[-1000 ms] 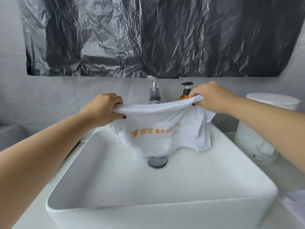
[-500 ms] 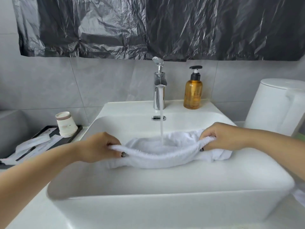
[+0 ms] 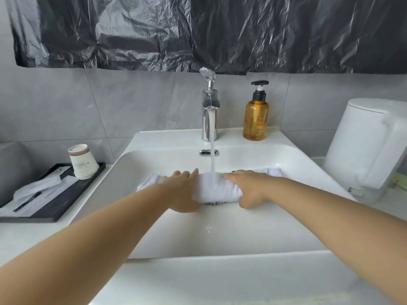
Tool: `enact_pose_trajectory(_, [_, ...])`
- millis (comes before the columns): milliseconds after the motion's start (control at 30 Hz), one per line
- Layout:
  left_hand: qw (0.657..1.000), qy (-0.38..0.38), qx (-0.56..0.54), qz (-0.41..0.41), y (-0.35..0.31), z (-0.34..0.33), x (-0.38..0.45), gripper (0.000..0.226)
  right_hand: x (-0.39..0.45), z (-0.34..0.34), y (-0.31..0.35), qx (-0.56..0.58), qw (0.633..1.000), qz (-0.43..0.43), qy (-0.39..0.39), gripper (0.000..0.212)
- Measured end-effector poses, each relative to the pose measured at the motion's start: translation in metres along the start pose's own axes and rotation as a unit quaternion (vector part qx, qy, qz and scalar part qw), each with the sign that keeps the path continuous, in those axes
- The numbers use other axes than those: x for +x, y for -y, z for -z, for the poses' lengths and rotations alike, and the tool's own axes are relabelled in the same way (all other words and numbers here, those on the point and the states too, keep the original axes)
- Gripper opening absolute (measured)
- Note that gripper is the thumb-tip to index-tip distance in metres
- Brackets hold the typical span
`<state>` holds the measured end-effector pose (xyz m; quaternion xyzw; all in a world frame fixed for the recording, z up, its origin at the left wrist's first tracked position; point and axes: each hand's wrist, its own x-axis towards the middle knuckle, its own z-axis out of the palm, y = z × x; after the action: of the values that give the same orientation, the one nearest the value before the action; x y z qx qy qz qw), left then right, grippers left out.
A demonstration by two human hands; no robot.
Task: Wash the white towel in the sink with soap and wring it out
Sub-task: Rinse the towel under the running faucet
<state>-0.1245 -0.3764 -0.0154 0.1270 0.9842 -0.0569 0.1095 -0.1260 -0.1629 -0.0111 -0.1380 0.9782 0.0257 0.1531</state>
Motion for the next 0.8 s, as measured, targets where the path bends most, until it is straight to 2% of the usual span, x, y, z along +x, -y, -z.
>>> enact_pose_trajectory(67, [0.998, -0.059, 0.036, 0.001, -0.006, 0.003, 0.004, 0.064, 0.004, 0.003, 0.006, -0.030, 0.999, -0.003, -0.034, 0.078])
enact_pose_trajectory(133, [0.995, -0.095, 0.014, 0.010, -0.010, 0.008, 0.005, 0.029, 0.005, 0.006, 0.014, -0.051, 0.996, -0.002, -0.079, 0.057])
enact_pose_trajectory(200, [0.990, -0.109, -0.089, 0.031, -0.009, 0.014, 0.003, 0.013, 0.008, 0.009, 0.019, -0.029, 0.994, -0.012, -0.105, 0.046])
enact_pose_trajectory(233, [0.976, -0.115, -0.181, 0.035, -0.006, 0.018, 0.001, 0.010, 0.009, 0.010, 0.019, 0.013, 0.995, -0.013, -0.100, 0.048])
enact_pose_trajectory(300, [0.916, -0.141, -0.375, 0.012, 0.000, 0.026, -0.006, 0.011, 0.012, 0.009, 0.022, 0.153, 0.986, 0.007, -0.064, 0.058])
enact_pose_trajectory(367, [0.850, -0.170, -0.499, -0.016, 0.005, 0.033, -0.014, 0.021, 0.013, 0.007, 0.031, 0.276, 0.957, 0.052, -0.074, 0.062])
enact_pose_trajectory(467, [0.778, -0.200, -0.594, -0.041, 0.009, 0.042, -0.023, 0.006, 0.012, 0.022, 0.041, 0.393, 0.908, 0.037, -0.143, 0.038])
enact_pose_trajectory(533, [0.759, -0.214, -0.614, -0.037, 0.013, 0.050, -0.027, 0.004, 0.011, 0.039, 0.041, 0.464, 0.871, 0.006, -0.162, 0.021])
enact_pose_trajectory(600, [0.786, -0.204, -0.582, -0.029, 0.018, 0.059, -0.031, 0.006, 0.009, 0.052, 0.038, 0.505, 0.839, -0.026, -0.200, 0.013])
enact_pose_trajectory(667, [0.851, -0.139, -0.505, -0.015, 0.022, 0.068, -0.038, 0.005, 0.008, 0.052, 0.038, 0.504, 0.823, -0.053, -0.256, 0.017])
enact_pose_trajectory(700, [0.880, -0.079, -0.469, -0.008, 0.024, 0.072, -0.042, 0.009, 0.007, 0.049, 0.040, 0.489, 0.824, -0.061, -0.281, 0.017])
enact_pose_trajectory(733, [0.894, -0.001, -0.448, -0.004, 0.026, 0.075, -0.046, 0.015, 0.007, 0.046, 0.044, 0.471, 0.826, -0.063, -0.303, 0.016])
enact_pose_trajectory(800, [0.895, 0.135, -0.425, -0.008, 0.027, 0.076, -0.049, 0.023, 0.007, 0.042, 0.051, 0.452, 0.826, -0.036, -0.336, 0.012])
